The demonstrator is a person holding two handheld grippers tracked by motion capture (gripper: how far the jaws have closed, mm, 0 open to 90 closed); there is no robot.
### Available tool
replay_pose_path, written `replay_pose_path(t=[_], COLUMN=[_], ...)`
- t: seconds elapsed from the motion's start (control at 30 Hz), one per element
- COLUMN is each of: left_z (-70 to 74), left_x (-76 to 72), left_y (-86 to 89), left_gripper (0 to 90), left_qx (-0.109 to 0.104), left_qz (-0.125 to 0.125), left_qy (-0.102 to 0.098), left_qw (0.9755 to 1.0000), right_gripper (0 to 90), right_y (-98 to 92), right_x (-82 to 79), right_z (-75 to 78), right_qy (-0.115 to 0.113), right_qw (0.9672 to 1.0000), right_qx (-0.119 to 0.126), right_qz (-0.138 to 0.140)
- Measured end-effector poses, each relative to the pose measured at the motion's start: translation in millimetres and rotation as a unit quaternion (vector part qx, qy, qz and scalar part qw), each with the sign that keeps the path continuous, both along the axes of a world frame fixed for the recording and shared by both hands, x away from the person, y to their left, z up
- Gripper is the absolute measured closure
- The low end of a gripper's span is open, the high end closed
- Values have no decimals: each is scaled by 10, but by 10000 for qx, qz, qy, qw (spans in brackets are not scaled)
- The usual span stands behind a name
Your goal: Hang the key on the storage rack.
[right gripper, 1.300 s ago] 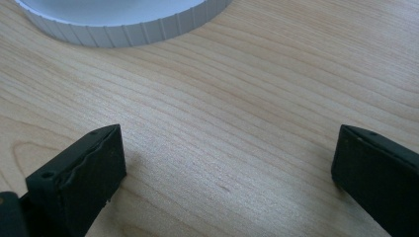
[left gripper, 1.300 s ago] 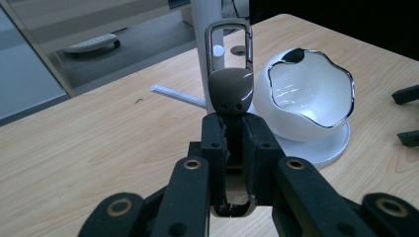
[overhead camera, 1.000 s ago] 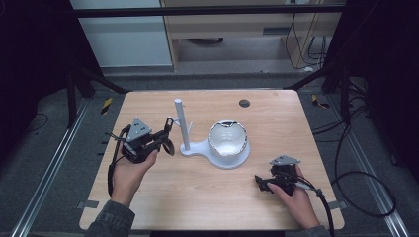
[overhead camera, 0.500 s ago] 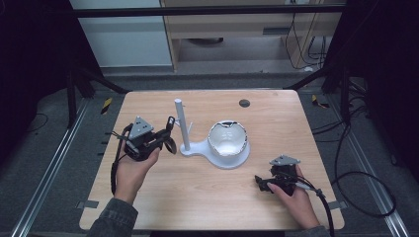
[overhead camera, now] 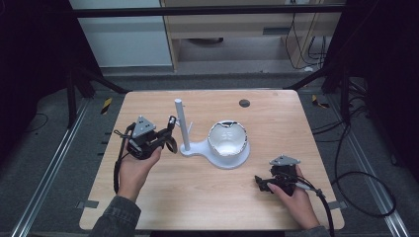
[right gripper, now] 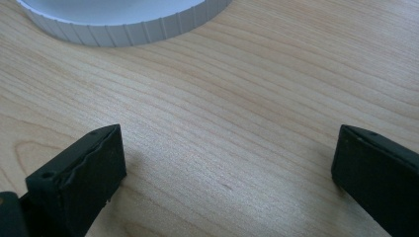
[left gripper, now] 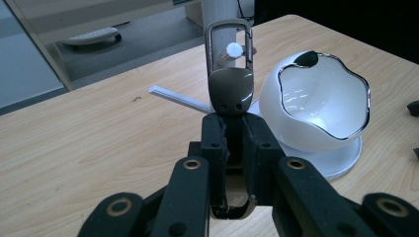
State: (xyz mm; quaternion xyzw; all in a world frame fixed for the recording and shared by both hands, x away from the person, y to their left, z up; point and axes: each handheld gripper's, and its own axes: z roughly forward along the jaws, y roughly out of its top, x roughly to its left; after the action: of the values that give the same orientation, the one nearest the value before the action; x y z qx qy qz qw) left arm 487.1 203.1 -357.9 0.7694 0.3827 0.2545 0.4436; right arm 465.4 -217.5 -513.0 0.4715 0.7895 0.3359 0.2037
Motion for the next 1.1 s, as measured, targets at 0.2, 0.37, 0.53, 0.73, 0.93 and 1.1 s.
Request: replay_pose_path(t=[0.2,0.37,0.53,0.73,0.93,1.1], left_z=[-31,-80,-105,-135,-165,-185], left_x=[22,52,71,106,130,149], left_y=[-1,-11,-34,-85,-112,-139], left_gripper=[803,803,803,803,802,802], left_qx=[2,-31,-5,-8,-19,15], left_qz=[22,52,36,43,47,31], left_qy=[18,44,50,46,76,82], left_qw=[10000,10000,10000,10000,10000,10000], right_gripper=[6,6,6,6,6,6], right_y=[0,0,2,3,3,2], right_x=[0,-1,-2,-4,-4,-5], right_z=[0,0,0,0,0,0], right_qy=[0,2,3,5,5,3], right_qw=[10000,10000,10000,10000,10000,10000], right_qx=[-1,-1,4,5,5,-5], right_qz=[2,3,-1,2,4,6])
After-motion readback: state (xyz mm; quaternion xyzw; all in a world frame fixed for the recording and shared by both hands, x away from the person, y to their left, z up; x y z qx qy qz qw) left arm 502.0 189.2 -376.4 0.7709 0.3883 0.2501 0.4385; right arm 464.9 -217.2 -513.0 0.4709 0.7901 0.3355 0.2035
